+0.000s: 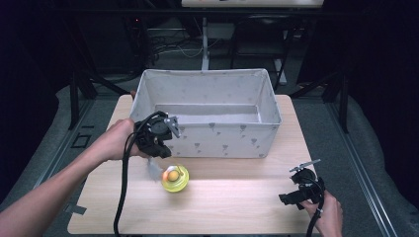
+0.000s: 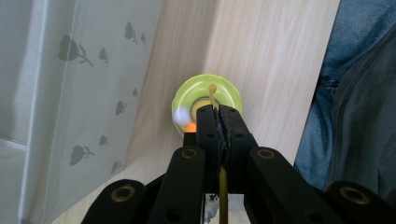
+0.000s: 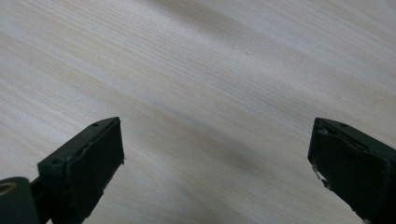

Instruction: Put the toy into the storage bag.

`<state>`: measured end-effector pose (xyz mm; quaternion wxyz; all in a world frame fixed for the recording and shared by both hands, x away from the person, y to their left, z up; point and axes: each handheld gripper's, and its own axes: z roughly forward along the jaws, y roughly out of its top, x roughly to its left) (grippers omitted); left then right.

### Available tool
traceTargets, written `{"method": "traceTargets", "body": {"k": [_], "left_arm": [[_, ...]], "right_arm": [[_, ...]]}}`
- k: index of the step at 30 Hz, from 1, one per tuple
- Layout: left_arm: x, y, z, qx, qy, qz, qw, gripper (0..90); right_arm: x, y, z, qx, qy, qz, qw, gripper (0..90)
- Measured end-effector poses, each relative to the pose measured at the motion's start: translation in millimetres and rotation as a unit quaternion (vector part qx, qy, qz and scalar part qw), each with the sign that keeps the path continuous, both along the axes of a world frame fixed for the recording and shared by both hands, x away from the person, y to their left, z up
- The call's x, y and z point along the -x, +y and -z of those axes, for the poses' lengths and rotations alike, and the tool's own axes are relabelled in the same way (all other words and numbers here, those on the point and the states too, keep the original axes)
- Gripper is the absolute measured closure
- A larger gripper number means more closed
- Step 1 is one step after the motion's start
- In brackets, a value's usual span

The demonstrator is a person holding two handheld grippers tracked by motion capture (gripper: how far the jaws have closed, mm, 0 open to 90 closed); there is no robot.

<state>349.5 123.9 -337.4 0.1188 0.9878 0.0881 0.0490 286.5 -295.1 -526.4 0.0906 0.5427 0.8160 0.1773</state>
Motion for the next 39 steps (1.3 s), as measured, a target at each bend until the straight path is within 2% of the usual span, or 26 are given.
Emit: {"method": "traceTargets", "body": {"k": [1,2,8,9,10,11,13,17,19,22,26,32,34,38,39], "left_arm": [[0.0,0.4,-1.4,0.002,-0.003,-0.003,1.0000,88.1],[-0.8,1.2,-5.1,0.001,-0.007,-0.005,1.0000,88.1],[-2.1,2.5,-11.9,0.000,-0.008,-0.006,1.0000,88.1],[-1.8,2.8,-14.4,0.001,-0.009,-0.006,0.9999,88.1],[-1.8,2.8,-14.4,0.001,-0.009,-0.006,0.9999,88.1],[-1.6,2.9,-15.6,0.002,-0.011,-0.007,0.9999,88.1],[-1.8,3.1,-17.9,0.001,-0.008,-0.006,0.9999,88.1],[-2.4,3.4,-20.0,0.000,-0.008,-0.006,1.0000,88.1],[-2.6,4.0,-21.7,-0.001,-0.009,-0.008,0.9999,88.1],[-2.8,4.6,-23.6,0.000,-0.011,-0.009,0.9999,88.1],[-3.4,7.5,-31.0,0.001,-0.012,-0.014,0.9998,88.1],[-5.0,10.5,-36.8,0.000,-0.014,-0.015,0.9998,88.1],[-5.0,11.8,-39.2,0.003,-0.015,-0.017,0.9997,88.1],[-5.7,14.9,-46.4,0.005,-0.017,-0.020,0.9996,88.1],[-5.7,14.9,-46.4,0.005,-0.017,-0.020,0.9996,88.1]], "right_arm": [[0.0,0.0,0.0,0.000,0.000,0.000,1.0000,3.2],[-0.6,-1.4,-2.4,0.020,0.008,-0.009,0.9997,3.2],[-0.6,-1.3,-2.4,0.019,0.010,-0.008,0.9997,3.2],[-0.4,-0.7,-1.9,0.009,0.009,-0.007,0.9999,3.2],[-0.4,-0.7,-1.9,0.009,0.009,-0.007,0.9999,3.2],[-0.5,-1.4,-2.4,0.021,0.009,-0.009,0.9997,3.2],[-0.4,-1.7,-2.6,0.022,0.008,-0.009,0.9997,3.2],[-0.2,-1.0,-1.5,0.009,0.006,-0.008,0.9999,3.2],[-0.3,-1.5,-2.2,0.020,0.007,-0.010,0.9997,3.2],[0.0,-1.2,-2.1,0.010,0.006,-0.009,0.9999,3.2],[0.2,-1.7,-2.7,0.017,0.008,-0.010,0.9998,3.2],[0.4,-1.2,-2.5,0.011,0.004,-0.005,0.9999,3.1],[0.0,-1.7,-2.8,0.021,0.007,-0.009,0.9997,3.1],[-0.1,-1.4,-2.5,0.022,0.007,-0.009,0.9997,3.2],[0.1,-0.9,-2.0,0.012,0.006,-0.008,0.9999,3.2]]}}
